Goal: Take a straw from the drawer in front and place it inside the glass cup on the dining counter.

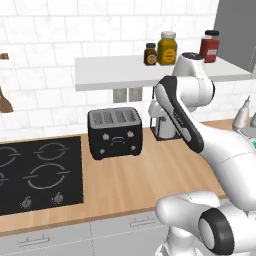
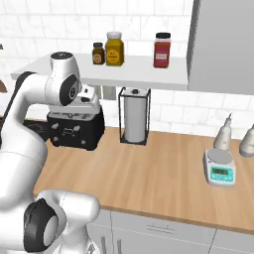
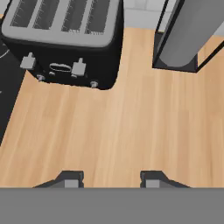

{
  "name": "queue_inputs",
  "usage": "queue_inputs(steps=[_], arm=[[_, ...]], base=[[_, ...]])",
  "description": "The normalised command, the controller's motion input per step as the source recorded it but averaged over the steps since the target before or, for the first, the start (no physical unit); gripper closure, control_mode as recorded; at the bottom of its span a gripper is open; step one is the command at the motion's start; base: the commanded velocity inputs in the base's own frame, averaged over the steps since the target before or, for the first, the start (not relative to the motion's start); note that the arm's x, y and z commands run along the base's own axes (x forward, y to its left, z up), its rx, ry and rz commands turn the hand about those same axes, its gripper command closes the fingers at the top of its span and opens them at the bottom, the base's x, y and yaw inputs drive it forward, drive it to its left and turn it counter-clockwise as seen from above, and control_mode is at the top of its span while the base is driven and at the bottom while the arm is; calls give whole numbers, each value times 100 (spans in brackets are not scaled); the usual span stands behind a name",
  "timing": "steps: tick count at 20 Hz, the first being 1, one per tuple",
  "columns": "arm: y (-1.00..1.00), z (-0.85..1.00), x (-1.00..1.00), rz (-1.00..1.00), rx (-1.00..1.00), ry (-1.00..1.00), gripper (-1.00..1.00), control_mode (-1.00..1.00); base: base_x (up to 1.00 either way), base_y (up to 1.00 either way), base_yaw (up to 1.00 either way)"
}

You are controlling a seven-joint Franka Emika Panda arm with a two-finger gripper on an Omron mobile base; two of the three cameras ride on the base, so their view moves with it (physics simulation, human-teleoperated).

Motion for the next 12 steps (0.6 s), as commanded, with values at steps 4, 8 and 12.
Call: queue_inputs(steps=[4,8,12], arm=[[0,0,0,0,0,0,-100,100],[0,0,0,0,0,0,-100,100],[0,0,0,0,0,0,-100,100]], base=[[-20,0,0],[-100,-4,0],[-77,-36,22]])
